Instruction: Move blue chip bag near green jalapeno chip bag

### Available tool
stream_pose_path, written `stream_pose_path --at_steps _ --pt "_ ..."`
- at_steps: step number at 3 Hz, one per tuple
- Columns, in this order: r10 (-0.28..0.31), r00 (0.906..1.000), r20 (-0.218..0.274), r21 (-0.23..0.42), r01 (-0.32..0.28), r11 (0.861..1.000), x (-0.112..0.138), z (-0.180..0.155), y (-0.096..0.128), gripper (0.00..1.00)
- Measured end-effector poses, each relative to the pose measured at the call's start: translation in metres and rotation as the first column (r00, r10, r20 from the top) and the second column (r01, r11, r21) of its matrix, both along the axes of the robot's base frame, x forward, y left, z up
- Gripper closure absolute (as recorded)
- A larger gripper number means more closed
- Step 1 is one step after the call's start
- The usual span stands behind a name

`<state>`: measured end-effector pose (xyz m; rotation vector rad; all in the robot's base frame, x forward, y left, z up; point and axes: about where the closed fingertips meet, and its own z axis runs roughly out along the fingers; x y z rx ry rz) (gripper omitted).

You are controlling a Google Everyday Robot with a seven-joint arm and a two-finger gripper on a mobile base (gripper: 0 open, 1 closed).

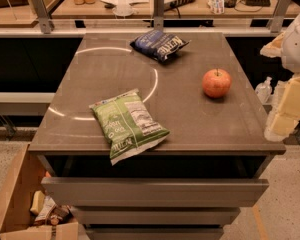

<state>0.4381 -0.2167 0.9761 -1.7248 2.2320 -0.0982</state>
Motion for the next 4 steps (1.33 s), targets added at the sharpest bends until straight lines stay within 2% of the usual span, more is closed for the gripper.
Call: stream_pose_path --at_steps 1,2,3,4 --pt "0.0 1.0 0.0 0.0 0.0 1.0 0.0 0.0 0.0 0.0" --pt "-0.038 0.9992 0.015 0.057 0.037 0.998 0.015 0.001 0.001 0.0" --pt "-0.107 0.993 0.051 0.203 0.094 0.975 0.053 0.002 0.003 0.0" --pt "-0.164 0.9784 0.125 0.397 0.102 0.912 0.111 0.005 0.014 0.0"
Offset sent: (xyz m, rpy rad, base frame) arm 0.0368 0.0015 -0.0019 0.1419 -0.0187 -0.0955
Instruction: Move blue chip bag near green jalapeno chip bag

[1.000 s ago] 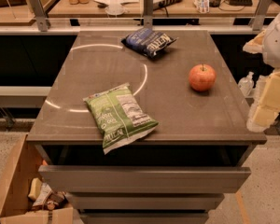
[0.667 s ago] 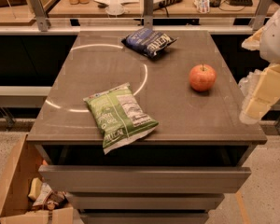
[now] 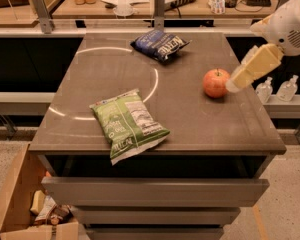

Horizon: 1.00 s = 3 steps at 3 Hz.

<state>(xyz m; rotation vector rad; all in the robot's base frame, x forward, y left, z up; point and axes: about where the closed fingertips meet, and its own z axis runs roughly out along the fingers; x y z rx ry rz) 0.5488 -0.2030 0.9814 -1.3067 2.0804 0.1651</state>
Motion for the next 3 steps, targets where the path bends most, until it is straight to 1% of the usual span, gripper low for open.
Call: stream_pose_path --at_steps 1,2,3 --pt "-0.031 0.9955 0.09 0.106 0.022 0.994 0.058 -0.004 0.017 0.0" --pt "-0.087 0.9869 0.136 0.112 0.072 0.991 0.104 -0.009 0.031 0.0" --pt "-0.102 0.9853 0.137 0.103 0.088 0.991 0.113 -0.012 0.037 0.0"
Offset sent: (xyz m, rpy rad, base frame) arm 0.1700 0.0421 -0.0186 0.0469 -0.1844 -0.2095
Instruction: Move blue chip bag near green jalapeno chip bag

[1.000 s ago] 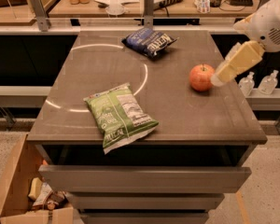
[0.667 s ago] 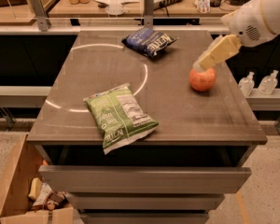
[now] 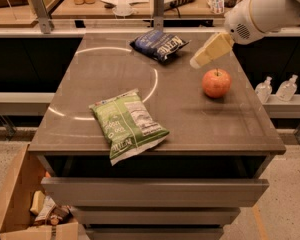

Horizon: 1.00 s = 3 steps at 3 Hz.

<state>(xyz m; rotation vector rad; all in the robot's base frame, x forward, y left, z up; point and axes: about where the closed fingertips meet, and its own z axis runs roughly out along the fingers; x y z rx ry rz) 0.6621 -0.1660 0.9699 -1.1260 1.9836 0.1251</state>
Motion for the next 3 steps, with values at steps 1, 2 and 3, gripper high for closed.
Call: stream_pose_path --at_steps 1,2,3 --pt "-0.029 0.9996 -0.006 0.008 0.029 1.0 0.001 -0.005 0.003 0.0" --pt "-0.043 0.999 0.009 0.062 0.043 0.997 0.015 -0.018 0.006 0.0" --pt "-0.045 0.9962 0.075 0.136 0.035 0.99 0.056 -0.036 0.016 0.0"
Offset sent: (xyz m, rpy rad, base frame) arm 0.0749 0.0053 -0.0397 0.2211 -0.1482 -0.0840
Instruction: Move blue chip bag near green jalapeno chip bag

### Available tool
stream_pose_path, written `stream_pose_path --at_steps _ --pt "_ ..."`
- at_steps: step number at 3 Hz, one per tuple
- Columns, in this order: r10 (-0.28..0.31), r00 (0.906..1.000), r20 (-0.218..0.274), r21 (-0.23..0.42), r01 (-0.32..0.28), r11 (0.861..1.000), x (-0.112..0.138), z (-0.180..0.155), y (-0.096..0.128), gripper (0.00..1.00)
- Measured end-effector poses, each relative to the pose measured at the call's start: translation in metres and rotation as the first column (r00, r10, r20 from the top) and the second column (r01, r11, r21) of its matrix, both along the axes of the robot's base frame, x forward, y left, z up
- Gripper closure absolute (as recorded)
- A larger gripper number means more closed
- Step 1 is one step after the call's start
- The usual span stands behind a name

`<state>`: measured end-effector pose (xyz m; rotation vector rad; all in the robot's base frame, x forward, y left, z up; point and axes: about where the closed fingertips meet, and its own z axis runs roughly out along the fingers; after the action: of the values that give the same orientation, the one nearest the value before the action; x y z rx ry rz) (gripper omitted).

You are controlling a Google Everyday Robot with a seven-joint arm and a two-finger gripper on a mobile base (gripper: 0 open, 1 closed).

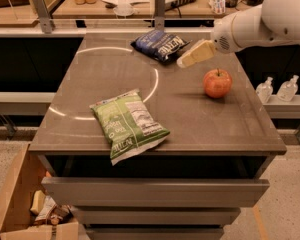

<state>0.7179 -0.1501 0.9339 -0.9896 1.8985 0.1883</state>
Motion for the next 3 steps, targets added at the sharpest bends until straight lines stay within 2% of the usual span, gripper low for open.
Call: stream_pose_path --at_steps 1,3 --pt "0.015 0.9995 0.028 0.05 -0.017 0.999 0.036 -0.018 0.015 0.0" --pt "0.066 0.9977 0.018 0.083 -0.067 0.994 0.094 -0.041 0.051 0.0"
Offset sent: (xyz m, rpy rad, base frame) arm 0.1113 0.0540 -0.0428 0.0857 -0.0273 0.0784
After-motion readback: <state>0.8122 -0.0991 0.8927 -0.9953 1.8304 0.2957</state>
